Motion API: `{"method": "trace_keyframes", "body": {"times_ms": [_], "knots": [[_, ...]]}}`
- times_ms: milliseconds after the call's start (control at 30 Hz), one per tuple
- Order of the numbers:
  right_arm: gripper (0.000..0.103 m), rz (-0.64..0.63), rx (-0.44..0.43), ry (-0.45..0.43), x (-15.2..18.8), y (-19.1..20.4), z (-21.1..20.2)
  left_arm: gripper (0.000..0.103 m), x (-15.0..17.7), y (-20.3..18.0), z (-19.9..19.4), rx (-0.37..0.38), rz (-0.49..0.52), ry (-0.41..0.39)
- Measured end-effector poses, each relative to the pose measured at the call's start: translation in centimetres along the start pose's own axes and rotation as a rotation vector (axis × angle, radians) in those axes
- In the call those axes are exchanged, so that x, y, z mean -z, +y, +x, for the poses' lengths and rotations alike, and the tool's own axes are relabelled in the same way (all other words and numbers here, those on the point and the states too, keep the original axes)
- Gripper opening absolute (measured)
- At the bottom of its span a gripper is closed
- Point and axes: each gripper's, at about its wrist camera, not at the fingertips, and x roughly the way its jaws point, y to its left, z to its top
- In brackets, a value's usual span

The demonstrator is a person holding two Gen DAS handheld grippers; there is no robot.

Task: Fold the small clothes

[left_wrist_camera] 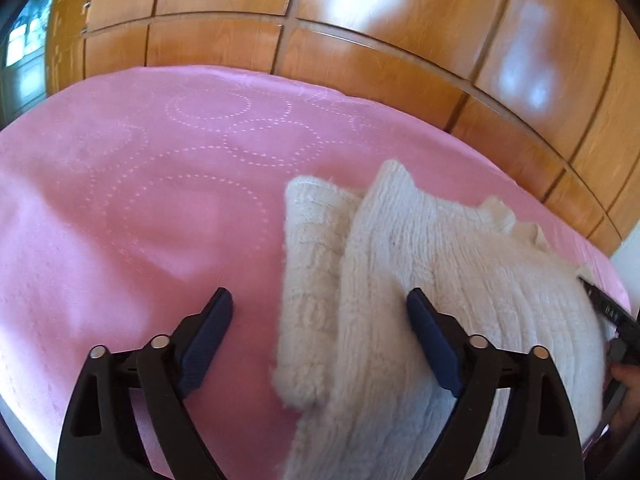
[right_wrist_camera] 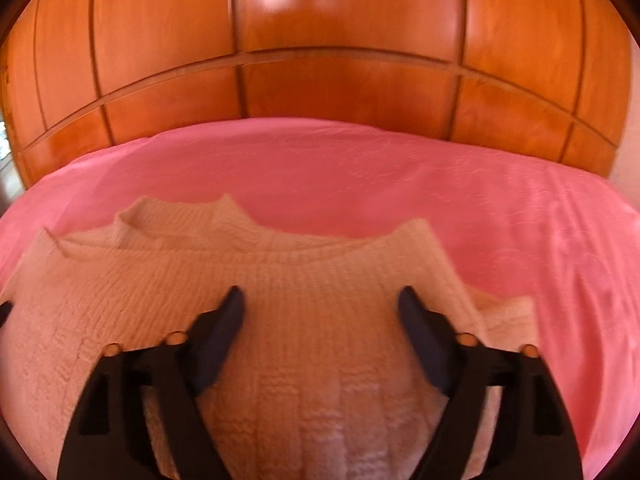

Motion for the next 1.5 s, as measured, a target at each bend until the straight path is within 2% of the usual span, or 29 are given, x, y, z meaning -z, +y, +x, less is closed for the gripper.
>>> {"method": "trace_keyframes", "body": {"times_ms": [67,133,200,400,500,567,700,767,867,933,1000,1133,1200,1333,1433,1500], "knots": [[0.088,0.003,0.036,0.013,0.1,0.1,-0.5,0.089,0.1,-0.3,-0.1,-0.004,0.021,0.003],[0.097,0.008,0.058,0.013,0.3,0.3,-1.2,0.089,-0.1,-0.1,-0.5,0.031,-0.006,0.018],[0.101,0.013,0.092,0.018,0.7,0.5,-2.0,0.089,0.0,0.1,-0.8,0.069,-0.027,0.025],[0.101,0.045,0.149,0.029,1.8,0.6,-3.2,0.089,0.9,-0.4,-2.2,0.169,-0.036,0.044],[0.101,0.046,0.166,0.014,2.3,0.9,-2.9,0.088,1.2,-0.9,-1.9,0.178,-0.009,0.08],[0.101,0.043,0.171,0.016,2.3,1.0,-2.6,0.079,1.2,-1.0,-1.9,0.191,-0.001,0.09],[0.101,0.083,0.147,0.055,2.2,0.4,-2.4,0.077,1.0,-1.0,-1.6,0.216,-0.008,0.108],[0.101,0.103,0.133,0.077,2.2,0.2,-2.4,0.077,0.7,-0.6,-1.3,0.245,-0.054,0.121],[0.101,0.066,0.12,0.093,2.1,0.2,-2.6,0.079,0.4,0.0,-1.2,0.312,-0.129,0.13],[0.101,0.061,0.109,0.101,2.0,0.2,-3.0,0.081,0.5,0.0,-1.0,0.33,-0.131,0.131],[0.101,0.095,0.099,0.107,1.9,-0.1,-3.9,0.081,0.9,-0.5,-1.0,0.32,-0.083,0.129],[0.101,0.145,0.085,0.039,2.3,0.1,-7.1,0.081,1.5,-1.3,-1.2,0.298,-0.009,0.105],[0.101,0.129,0.075,-0.001,2.6,0.8,-8.6,0.081,1.3,-1.3,-1.0,0.303,-0.015,0.102],[0.101,0.039,0.036,-0.054,3.8,3.5,-11.0,0.081,0.8,-0.5,-0.5,0.329,-0.085,0.113],[0.101,-0.048,0.005,-0.044,4.8,5.6,-11.5,0.082,0.8,-0.4,-0.5,0.335,-0.075,0.116],[0.101,-0.072,0.021,-0.048,5.6,6.4,-11.6,0.082,1.0,-0.5,-0.6,0.335,-0.056,0.112]]}}
